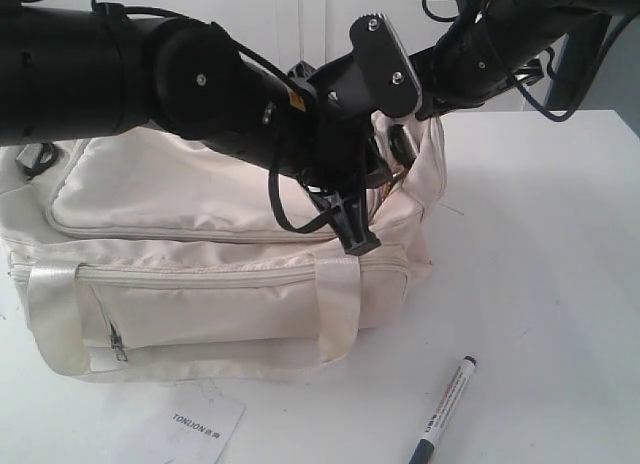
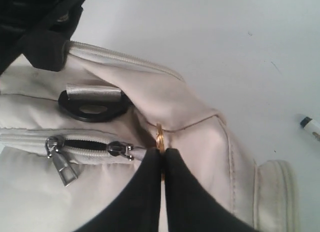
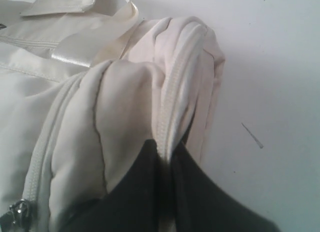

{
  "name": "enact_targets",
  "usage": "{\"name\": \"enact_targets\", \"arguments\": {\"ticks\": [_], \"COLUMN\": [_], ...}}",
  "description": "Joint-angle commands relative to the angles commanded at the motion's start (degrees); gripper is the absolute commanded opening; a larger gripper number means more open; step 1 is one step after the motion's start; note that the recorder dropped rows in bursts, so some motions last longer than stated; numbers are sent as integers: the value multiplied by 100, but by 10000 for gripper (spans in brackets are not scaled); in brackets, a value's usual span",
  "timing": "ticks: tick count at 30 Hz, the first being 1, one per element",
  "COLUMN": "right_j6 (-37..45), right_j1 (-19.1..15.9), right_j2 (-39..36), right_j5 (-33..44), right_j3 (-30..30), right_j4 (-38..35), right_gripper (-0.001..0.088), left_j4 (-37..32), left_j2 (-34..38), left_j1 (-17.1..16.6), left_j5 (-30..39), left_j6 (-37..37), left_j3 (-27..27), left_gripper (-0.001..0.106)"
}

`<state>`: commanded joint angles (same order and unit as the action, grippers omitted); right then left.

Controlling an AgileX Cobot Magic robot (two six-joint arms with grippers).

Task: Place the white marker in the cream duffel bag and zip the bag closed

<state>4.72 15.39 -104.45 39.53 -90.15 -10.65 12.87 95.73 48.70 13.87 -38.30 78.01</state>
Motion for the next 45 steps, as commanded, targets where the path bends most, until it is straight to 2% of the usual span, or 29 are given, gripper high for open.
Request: {"name": "enact_targets", "arguments": {"ticks": [20,38,45], "right_j6": [-211,-347,-472], "right_j1": [0,-8,-117], "right_j2": [-26,-47,-101], "right_j5": [-23,-9,2], "right_j3": [0,0,0], "right_j4": [-21,-2,-2], "right_gripper": [0,0,0], "left_j4": [58,33,-79], "left_j2": [-435,-761,-898], "left_j1": [0,0,0], "left_j5": [124,822,784], "left_j6": [116,104,78], "left_j3": [0,-22,-22], "left_gripper": [0,0,0]}}
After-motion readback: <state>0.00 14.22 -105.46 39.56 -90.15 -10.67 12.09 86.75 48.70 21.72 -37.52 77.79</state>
